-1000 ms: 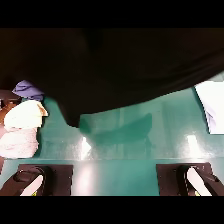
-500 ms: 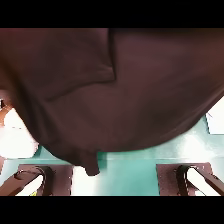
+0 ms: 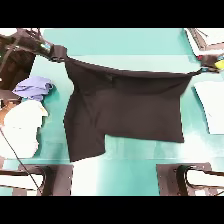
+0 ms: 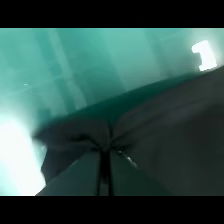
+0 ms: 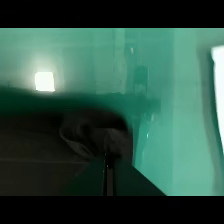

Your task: Fold the shirts.

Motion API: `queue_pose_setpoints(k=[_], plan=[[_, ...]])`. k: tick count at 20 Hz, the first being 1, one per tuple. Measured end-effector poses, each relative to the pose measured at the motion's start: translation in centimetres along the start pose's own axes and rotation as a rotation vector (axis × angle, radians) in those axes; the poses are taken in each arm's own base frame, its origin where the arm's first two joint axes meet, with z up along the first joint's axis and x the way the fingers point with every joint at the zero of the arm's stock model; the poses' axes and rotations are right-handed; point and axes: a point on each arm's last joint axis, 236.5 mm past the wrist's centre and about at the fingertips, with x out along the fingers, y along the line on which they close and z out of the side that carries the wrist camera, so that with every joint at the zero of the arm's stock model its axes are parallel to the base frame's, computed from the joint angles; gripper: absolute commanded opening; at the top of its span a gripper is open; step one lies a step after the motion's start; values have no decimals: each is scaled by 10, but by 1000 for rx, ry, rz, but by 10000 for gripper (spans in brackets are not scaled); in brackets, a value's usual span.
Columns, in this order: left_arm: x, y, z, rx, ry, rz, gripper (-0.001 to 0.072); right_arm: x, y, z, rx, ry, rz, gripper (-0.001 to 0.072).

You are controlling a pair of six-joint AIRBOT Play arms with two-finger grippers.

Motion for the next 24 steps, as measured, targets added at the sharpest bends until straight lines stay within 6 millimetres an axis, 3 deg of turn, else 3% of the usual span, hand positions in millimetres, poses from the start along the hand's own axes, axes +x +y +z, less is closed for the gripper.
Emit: queue_pose_setpoints(k=[2, 4, 7, 11, 13, 17, 21, 24], plan=[[29, 17, 2, 19, -5, 26, 29, 31, 2, 13, 8, -32, -12, 16], [43, 29, 17, 49, -64, 57, 29, 49, 7, 30, 12, -98, -13, 16], [50, 45, 37, 92, -149, 114, 29, 58, 13, 54, 17, -197, -7, 16], [53, 66, 36, 157, -135, 198, 29, 64, 15, 56, 14, -208, -7, 16], [55, 71, 20, 174, -63, 216, 30, 67, 14, 44, 10, -156, -11, 16], [59, 74, -26, 172, 119, 204, 30, 80, 11, 1, -1, -1, -23, 16], [72, 76, -74, 149, 274, 180, 30, 103, 10, -46, -9, 127, -29, 17], [84, 78, -107, 130, 361, 163, 30, 118, 13, -69, -12, 177, -24, 21]])
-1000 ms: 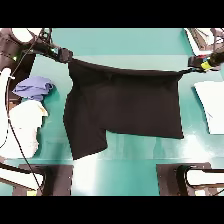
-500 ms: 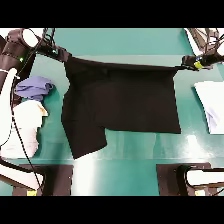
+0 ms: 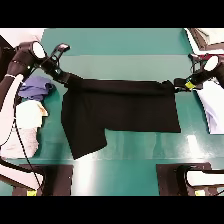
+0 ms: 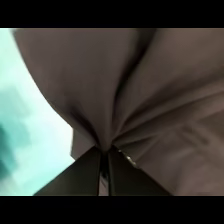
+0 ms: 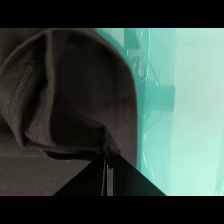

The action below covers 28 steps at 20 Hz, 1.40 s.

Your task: Fold the shirts.

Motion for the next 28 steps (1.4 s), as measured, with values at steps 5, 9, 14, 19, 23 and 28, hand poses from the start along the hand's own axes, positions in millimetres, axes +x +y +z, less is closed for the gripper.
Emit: queue_pose_setpoints(k=[5, 9, 14, 19, 23, 28], plan=[[14, -5, -21, -11, 65, -20, 154, 16, 7, -17, 9, 41, 24, 318], [15, -7, -33, -43, 111, -29, 518, 12, 10, -22, 14, 45, 39, 319], [5, -12, -46, -110, 162, -36, 518, -18, 4, -20, 20, -2, 46, 318], [-37, -21, -59, -163, 125, -19, 518, -60, -5, -29, 23, -35, 105, 318], [-54, -37, -118, -254, 124, -17, 518, -86, 0, -28, 31, -89, 190, 318], [-47, -65, -204, -528, 103, -154, 518, -98, 14, -27, -4, -115, 247, 318]])
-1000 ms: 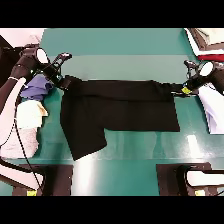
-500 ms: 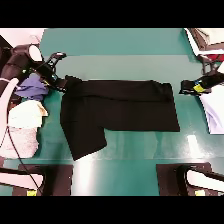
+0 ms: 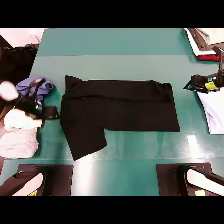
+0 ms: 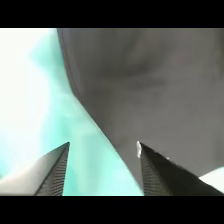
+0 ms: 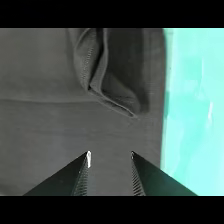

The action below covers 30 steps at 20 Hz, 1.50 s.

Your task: Fold the shirts.

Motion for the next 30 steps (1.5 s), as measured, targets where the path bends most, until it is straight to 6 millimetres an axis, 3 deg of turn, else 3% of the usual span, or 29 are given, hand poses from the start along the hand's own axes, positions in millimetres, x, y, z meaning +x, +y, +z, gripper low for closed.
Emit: queue_pose_setpoints(k=[4, 8, 10, 15, 20, 21, 22, 23, 27, 28, 29, 30], plan=[[26, -5, -45, -148, 50, -138, 517, 2, 18, -1, -46, 0, 27, 318], [46, -7, -64, -217, 65, -192, 516, 5, 28, -1, -77, -1, 40, 318], [55, -6, -69, -242, 65, -201, 479, 5, 30, 0, -83, -3, 40, 318], [66, -5, -65, -289, 25, -221, 479, 6, 32, 0, -90, -3, 43, 318], [78, -20, -65, -288, 55, -264, 477, 6, 32, -1, -92, 0, 42, 318], [80, -24, -65, -287, 61, -272, 408, 5, 31, -3, -93, 7, 43, 318], [82, -25, -64, -284, 61, -271, 150, 5, 30, -5, -93, 18, 43, 318], [84, -23, -62, -276, 55, -261, 40, 4, 26, -9, -85, 31, 40, 318], [74, -31, -44, -231, 22, -276, 30, 3, -9, -39, 3, 110, 21, 319], [70, -35, -41, -215, 18, -286, 30, 5, -22, -51, 45, 129, 16, 366], [64, -38, -36, -198, 13, -295, 30, 9, -36, -66, 87, 157, 12, 488], [60, -41, -32, -182, 6, -300, 30, 14, -51, -84, 136, 188, 11, 531]])
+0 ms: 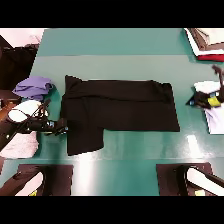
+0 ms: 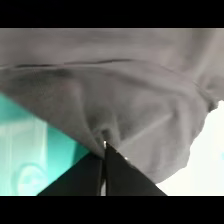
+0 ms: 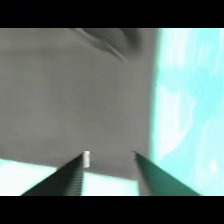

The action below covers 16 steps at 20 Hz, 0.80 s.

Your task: Fold the shirts.

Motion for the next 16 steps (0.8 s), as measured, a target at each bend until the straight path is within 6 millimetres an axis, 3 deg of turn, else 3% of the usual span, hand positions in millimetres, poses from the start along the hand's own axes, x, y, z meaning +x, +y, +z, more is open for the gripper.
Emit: queue_pose_setpoints(k=[2, 5, 11, 12, 15, 16], plan=[[-5, -7, 5, 23, -6, -9, 30, 19, -26, -29, 95, 64, 25, 529], [-10, -12, 9, 39, -10, -16, 30, 49, -42, -60, 208, 125, 95, 504], [-12, -15, 9, 48, -8, -21, 30, 86, -33, -88, 257, 215, 180, 425], [-12, -15, 9, 48, -7, -21, 29, 89, -32, -88, 246, 217, 175, 378], [-12, -15, 8, 49, -5, -22, 29, 95, -31, -84, 212, 194, 149, 57], [-12, -15, 9, 49, -5, -22, 29, 96, -30, -83, 195, 183, 137, 20]])
